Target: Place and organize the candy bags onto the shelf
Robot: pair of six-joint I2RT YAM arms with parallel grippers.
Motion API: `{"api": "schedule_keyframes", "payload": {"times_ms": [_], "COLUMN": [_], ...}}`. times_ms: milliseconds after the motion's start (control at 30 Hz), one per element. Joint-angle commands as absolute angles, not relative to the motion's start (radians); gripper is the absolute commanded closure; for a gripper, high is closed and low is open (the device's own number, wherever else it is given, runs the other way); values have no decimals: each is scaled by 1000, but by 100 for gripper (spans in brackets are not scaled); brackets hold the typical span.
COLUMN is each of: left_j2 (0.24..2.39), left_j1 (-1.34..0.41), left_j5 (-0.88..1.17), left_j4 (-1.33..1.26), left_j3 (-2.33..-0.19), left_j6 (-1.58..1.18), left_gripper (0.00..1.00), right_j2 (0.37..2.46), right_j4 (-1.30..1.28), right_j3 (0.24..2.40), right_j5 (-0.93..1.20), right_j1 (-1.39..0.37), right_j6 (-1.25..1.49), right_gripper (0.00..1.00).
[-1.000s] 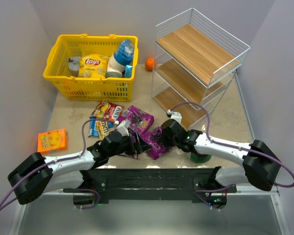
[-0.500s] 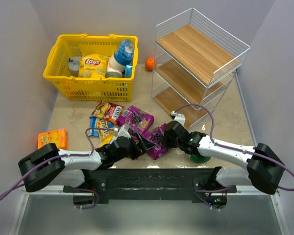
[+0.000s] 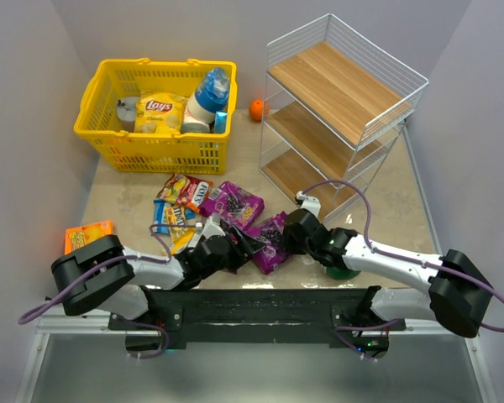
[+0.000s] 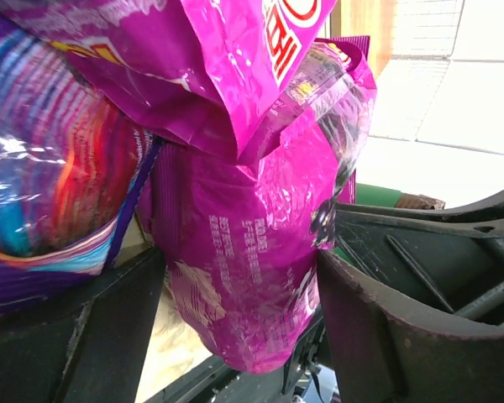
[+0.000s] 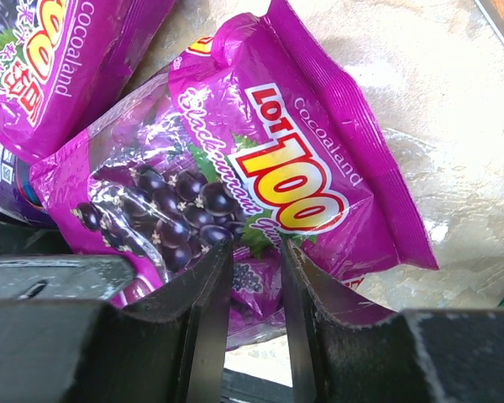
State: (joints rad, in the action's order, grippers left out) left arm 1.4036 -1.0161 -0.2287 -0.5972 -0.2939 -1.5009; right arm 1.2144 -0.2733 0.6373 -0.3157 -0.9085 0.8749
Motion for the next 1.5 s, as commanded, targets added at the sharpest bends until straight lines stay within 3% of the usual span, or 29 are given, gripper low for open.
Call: {"api": "schedule_keyframes", "payload": {"times_ms": [0,100,133,233,500,667,767,1067,1267,1467], "left_j2": [1457,1450,1444,1407,1292,1152,1085,997,974,1066], "left_j1": [-1038,-1042,-1040,-1052,-1075,-1074,-1062,-1002,-991,-991], "left_j5": [-247,-253,-258,-301,-374,-431,-466,-613,-712,-606], "left_j4": [-637,-623,-614,-499,-304,-194,-100,221,161,-40], "left_j3": [-353,-362,-365,-408,-528,-584,-659,-1061,-1242,-1420], "left_j6": [-1509,-1494,-1483,-1457,-1341,-1252,-1168,-914,-757,-617], "left_gripper": [28,42,54,75,100,100,100,100,100,100], "right_j2": [1201,1183,1172,1143,1065,957,917,945,881,960], "right_j4": [-302,-319,-325,-362,-498,-568,-587,-610,-456,-342], "right_j3": [624,629,635,661,785,903,956,904,761,701], "right_j5": [-304,-304,-305,-311,-302,-285,-276,-339,-324,-215], "right_j1": [-908,-910,-908,-908,-908,-908,-908,-908,-908,-910], "right_j6": [896,894,894,884,821,752,707,756,793,798], "right_gripper": [67,67,67,66,54,39,36,36,36,36]}}
